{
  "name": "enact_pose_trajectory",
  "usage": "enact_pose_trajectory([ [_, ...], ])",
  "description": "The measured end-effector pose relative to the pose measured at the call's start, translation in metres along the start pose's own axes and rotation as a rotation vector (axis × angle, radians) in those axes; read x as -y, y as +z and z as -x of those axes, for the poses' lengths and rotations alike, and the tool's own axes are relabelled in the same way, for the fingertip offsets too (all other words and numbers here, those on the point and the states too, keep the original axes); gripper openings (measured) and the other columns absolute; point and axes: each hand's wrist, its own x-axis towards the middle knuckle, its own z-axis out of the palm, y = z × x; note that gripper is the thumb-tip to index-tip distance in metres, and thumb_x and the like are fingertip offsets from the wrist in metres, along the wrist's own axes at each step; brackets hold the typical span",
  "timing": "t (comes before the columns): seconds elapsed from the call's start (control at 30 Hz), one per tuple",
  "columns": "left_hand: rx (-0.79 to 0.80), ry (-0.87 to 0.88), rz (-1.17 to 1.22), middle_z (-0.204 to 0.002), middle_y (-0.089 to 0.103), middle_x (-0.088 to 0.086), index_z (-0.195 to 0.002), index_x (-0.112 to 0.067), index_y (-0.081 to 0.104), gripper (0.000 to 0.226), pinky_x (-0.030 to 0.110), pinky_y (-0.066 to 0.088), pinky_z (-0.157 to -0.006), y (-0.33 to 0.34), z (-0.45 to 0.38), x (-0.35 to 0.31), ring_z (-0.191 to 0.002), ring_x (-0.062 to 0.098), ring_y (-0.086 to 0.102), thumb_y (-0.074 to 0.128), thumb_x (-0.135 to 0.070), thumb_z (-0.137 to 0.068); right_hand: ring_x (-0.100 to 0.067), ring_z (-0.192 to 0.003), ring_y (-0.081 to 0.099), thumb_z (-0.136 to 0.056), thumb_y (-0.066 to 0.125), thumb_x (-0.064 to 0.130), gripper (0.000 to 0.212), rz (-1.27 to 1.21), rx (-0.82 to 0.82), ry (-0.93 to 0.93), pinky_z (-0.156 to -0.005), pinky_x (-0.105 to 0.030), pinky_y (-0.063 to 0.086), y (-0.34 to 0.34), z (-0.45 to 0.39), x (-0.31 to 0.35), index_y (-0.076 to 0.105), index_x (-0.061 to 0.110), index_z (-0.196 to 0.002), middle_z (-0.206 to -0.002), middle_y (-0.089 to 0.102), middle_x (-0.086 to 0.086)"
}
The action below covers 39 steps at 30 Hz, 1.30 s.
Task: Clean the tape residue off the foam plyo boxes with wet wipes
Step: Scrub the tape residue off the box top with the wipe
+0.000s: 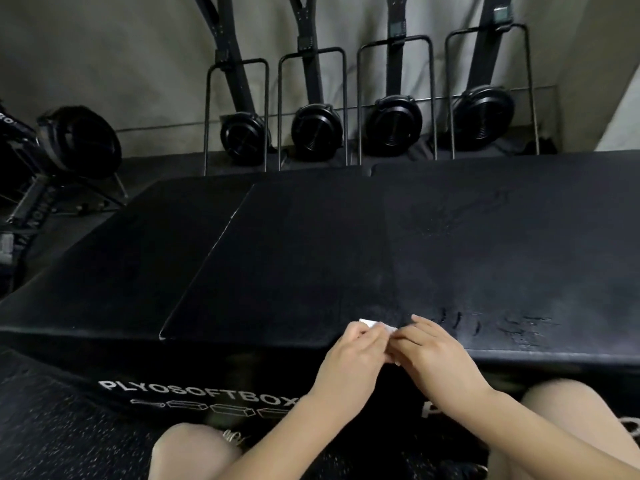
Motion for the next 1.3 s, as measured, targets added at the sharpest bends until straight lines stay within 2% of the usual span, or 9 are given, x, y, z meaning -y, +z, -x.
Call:
enact_pose_trajectory([
  [0.17,0.077,-0.133,0.022,-0.121,0.056,-0.019,-0.128,-0.025,0.054,0.027,0.025,0.053,-0.084,-0.017,-0.022,0.012,-0.112,0.005,0.04,0.044,-0.03,-0.103,-0.014,-0.077,0.065,-0.092,0.061,0.017,0.015,-0.079,0.112,0.109,-0.101,-0.036,0.045,0.005,-0.033,-0.003,0.076,0.019,-0.089,-0.085,0.068,0.008],
  [0.3,0.063,-0.257,0.071,-0.138,0.054,-0.012,-0.135,-0.02,0.058,0.034,0.016,0.039,-0.104,-0.025,-0.027,0.013,-0.13,0.007,0.038,0.045,-0.025,-0.105,-0.006,-0.104,0.063,-0.097,0.066,0.019,0.015,-0.262,0.011,0.287,-0.103,-0.02,0.045,-0.022,-0.024,0.008,0.075,0.02,-0.109,-0.113,0.07,0.012],
  [0.43,-0.437,-0.614,0.475,-0.117,0.069,-0.016,-0.114,-0.028,0.075,0.024,0.006,0.043,-0.09,-0.035,0.018,-0.022,-0.111,-0.003,0.061,0.066,-0.017,-0.094,0.004,-0.096,0.067,-0.093,0.07,0.017,0.011,-0.658,-0.254,0.928,-0.086,-0.005,0.045,-0.062,0.037,0.027,0.079,0.024,-0.094,-0.099,0.075,0.017],
  [0.57,-0.519,-1.162,0.996,-0.091,0.076,-0.006,-0.094,-0.022,0.077,0.008,0.028,0.056,-0.081,-0.015,0.04,-0.058,-0.088,0.011,0.071,0.075,-0.022,-0.087,-0.008,-0.053,0.06,-0.096,0.064,0.009,0.018,-1.175,-0.474,1.56,-0.057,-0.016,0.056,-0.051,0.075,0.03,0.064,-0.007,-0.088,-0.079,0.061,-0.019],
  [0.7,-0.523,-1.354,1.312,-0.091,0.07,0.015,-0.1,-0.001,0.064,0.033,0.036,0.06,-0.08,0.001,0.015,-0.065,-0.085,0.023,0.072,0.078,-0.028,-0.085,-0.032,-0.097,0.072,-0.095,0.067,0.018,0.027,-1.542,-0.469,1.668,-0.099,-0.045,0.053,-0.039,0.057,0.036,0.061,-0.004,-0.109,-0.109,0.069,-0.022],
  [0.93,-0.381,-1.325,1.408,-0.091,0.074,0.017,-0.095,0.004,0.068,0.033,0.037,0.061,-0.08,0.005,-0.004,-0.073,-0.083,0.022,0.075,0.076,-0.027,-0.088,-0.035,-0.104,0.07,-0.093,0.069,0.015,0.02,-1.587,-0.525,1.566,-0.092,-0.047,0.055,-0.034,0.025,0.035,0.052,0.005,-0.089,-0.101,0.067,-0.021],
  [1.03,-0.317,-1.242,1.198,-0.079,0.075,0.004,-0.09,-0.006,0.07,0.027,0.035,0.061,-0.078,0.006,-0.004,-0.08,-0.075,0.012,0.074,0.074,-0.033,-0.088,-0.033,-0.099,0.072,-0.092,0.072,0.017,0.024,-1.565,-0.533,1.57,-0.091,-0.046,0.056,-0.028,0.022,0.032,0.051,0.005,-0.094,-0.1,0.067,-0.022],
  [1.17,-0.134,-0.624,0.608,-0.094,0.07,-0.017,-0.093,-0.029,0.068,0.01,0.018,0.049,-0.086,0.007,-0.002,-0.084,-0.091,-0.004,0.063,0.071,-0.036,-0.087,-0.023,-0.072,0.074,-0.092,0.073,0.019,0.028,-1.371,-0.35,1.511,-0.073,-0.036,0.058,-0.038,0.026,0.027,0.056,0.001,-0.079,-0.071,0.073,-0.016],
  [1.3,-0.053,0.04,-0.04,-0.123,0.062,-0.006,-0.122,-0.02,0.065,0.046,0.026,0.035,-0.104,0.026,-0.018,-0.056,-0.116,0.015,0.055,0.076,-0.018,-0.077,-0.011,-0.063,0.067,-0.093,0.072,0.023,0.011,-0.331,-0.112,0.866,-0.064,-0.035,0.055,-0.047,0.049,0.02,0.07,0.018,-0.083,-0.07,0.072,0.007],
])
